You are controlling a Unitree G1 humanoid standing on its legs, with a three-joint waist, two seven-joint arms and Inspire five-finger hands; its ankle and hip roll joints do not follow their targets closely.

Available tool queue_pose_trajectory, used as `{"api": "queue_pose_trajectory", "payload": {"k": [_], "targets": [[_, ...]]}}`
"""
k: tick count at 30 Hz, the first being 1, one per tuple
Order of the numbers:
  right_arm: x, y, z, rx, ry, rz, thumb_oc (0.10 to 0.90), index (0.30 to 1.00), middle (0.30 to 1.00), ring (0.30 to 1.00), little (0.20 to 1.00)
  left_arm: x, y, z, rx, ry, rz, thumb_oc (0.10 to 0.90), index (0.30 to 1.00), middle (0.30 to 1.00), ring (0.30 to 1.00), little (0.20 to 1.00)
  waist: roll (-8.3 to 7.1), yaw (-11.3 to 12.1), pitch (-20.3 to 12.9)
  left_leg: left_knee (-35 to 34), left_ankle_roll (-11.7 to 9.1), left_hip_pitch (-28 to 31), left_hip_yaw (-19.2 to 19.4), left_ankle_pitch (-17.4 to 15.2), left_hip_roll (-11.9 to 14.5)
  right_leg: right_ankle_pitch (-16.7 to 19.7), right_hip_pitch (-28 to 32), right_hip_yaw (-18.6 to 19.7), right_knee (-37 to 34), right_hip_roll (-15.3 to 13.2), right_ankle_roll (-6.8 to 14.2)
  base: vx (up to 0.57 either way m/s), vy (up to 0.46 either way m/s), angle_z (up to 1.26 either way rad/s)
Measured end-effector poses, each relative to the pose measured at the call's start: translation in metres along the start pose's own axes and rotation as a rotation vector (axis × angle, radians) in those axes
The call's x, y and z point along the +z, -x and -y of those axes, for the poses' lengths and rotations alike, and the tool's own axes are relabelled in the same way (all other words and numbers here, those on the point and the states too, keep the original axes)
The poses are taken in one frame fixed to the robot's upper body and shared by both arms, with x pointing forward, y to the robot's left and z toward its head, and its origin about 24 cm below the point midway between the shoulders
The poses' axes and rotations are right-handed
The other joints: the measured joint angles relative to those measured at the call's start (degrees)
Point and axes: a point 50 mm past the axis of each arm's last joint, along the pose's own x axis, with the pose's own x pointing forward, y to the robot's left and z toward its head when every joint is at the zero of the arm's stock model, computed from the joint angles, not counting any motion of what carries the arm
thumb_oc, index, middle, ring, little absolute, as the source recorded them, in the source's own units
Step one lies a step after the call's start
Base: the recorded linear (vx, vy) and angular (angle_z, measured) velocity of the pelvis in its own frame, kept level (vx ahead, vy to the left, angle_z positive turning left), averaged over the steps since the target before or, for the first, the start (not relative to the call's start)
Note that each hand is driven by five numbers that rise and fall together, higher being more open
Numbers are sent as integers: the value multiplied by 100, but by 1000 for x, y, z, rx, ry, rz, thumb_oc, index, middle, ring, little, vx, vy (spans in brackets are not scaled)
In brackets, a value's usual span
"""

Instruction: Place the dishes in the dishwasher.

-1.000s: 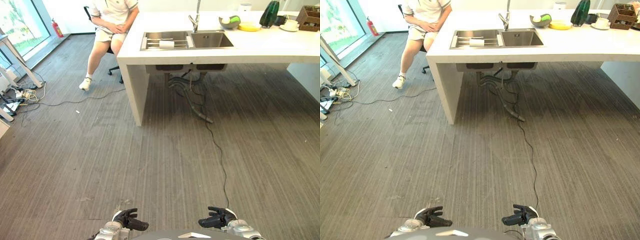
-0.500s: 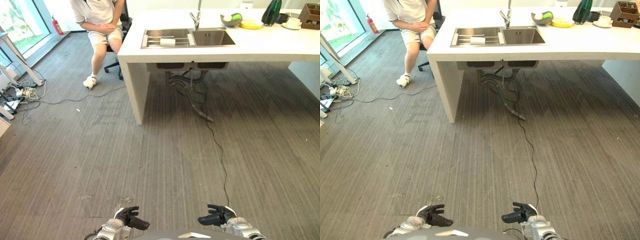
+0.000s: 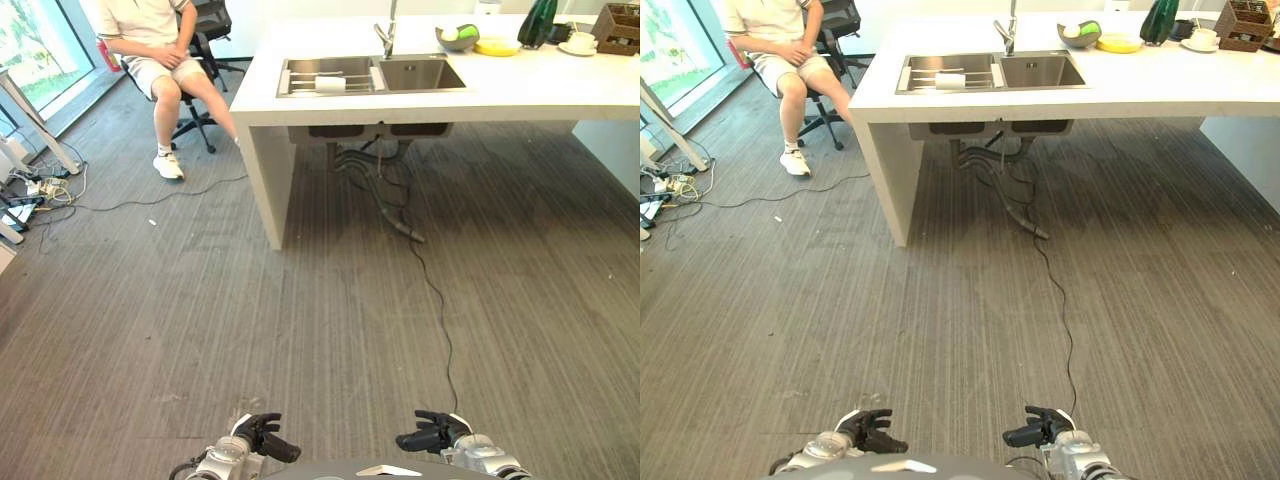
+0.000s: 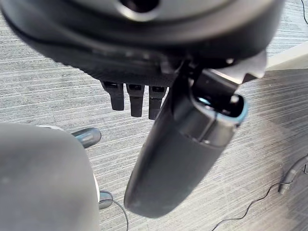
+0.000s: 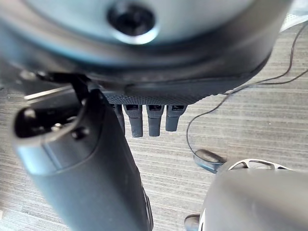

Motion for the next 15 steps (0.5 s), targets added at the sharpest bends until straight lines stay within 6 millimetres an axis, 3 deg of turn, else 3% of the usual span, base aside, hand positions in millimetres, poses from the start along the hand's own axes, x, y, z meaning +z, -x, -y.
{"api": "queue_pose_trajectory", "payload": {"k": [1, 2, 4, 5, 6, 8, 10, 14, 15], "targets": [[8, -1, 3, -6, 5, 17, 800, 900, 900, 900, 900, 11, -1, 1, -8, -4, 40, 800, 900, 900, 900, 900, 111, -1, 62, -13, 124, -3, 66, 36, 42, -46, -284, 15, 550, -73, 210, -16, 199, -10], [14, -1, 4, -8, 8, 31, 800, 900, 900, 900, 900, 21, -2, 0, -7, -8, 73, 800, 900, 900, 900, 900, 110, -6, 117, -11, 137, 0, 107, 47, 79, -122, -558, 19, 1112, -167, 370, 4, 197, -10], [22, -2, 4, -7, 11, 49, 800, 900, 900, 900, 900, 35, -2, -2, -4, -8, 117, 800, 900, 900, 900, 900, 74, -7, 183, -12, 143, 33, 138, 36, 44, -213, -948, 18, 1968, -367, 483, 66, 129, -10], [34, -2, 4, -8, 8, 79, 800, 900, 900, 900, 900, 53, -2, -6, -2, 2, 169, 800, 900, 900, 900, 900, 6, -40, 416, -14, 164, 162, 127, -123, -38, -259, -1484, 23, 3315, -772, 518, 163, 39, -5], [33, -2, 2, 1, 5, 73, 800, 900, 900, 900, 900, 55, -2, -8, 4, 10, 173, 800, 900, 900, 900, 900, -33, -47, 452, -12, 229, 191, 120, -179, -108, -398, -1655, 30, 3502, -916, 530, 203, -9, -10], [32, -3, -4, 25, -13, 68, 800, 900, 900, 900, 900, 53, -2, -14, 20, 14, 167, 800, 900, 900, 900, 900, -112, -44, 488, -36, 236, 218, 136, -250, -177, -409, -1912, 64, 3297, -1043, 566, 233, -57, -10], [37, -2, -4, 33, -24, 97, 800, 900, 900, 900, 900, 51, -1, -21, 39, 10, 154, 800, 900, 900, 900, 900, -142, -86, 538, -35, 202, 219, 137, -306, -174, -311, -2061, 10, 2131, -1029, 621, 288, -96, 0], [39, -2, 0, 19, -49, 108, 800, 900, 900, 900, 900, 51, 0, -31, 80, 43, 159, 800, 900, 900, 900, 900, -129, -149, 565, -13, 66, 379, 51, -547, -160, 734, -2158, -67, -236, -1048, 802, 315, -125, 9], [39, -2, 0, 19, -49, 108, 800, 900, 900, 900, 900, 51, 0, -31, 80, 43, 159, 800, 900, 900, 900, 900, -129, -149, 565, -13, 66, 379, 51, -547, -160, 734, -2158, -67, -236, -1048, 802, 260, -94, 16]]}}
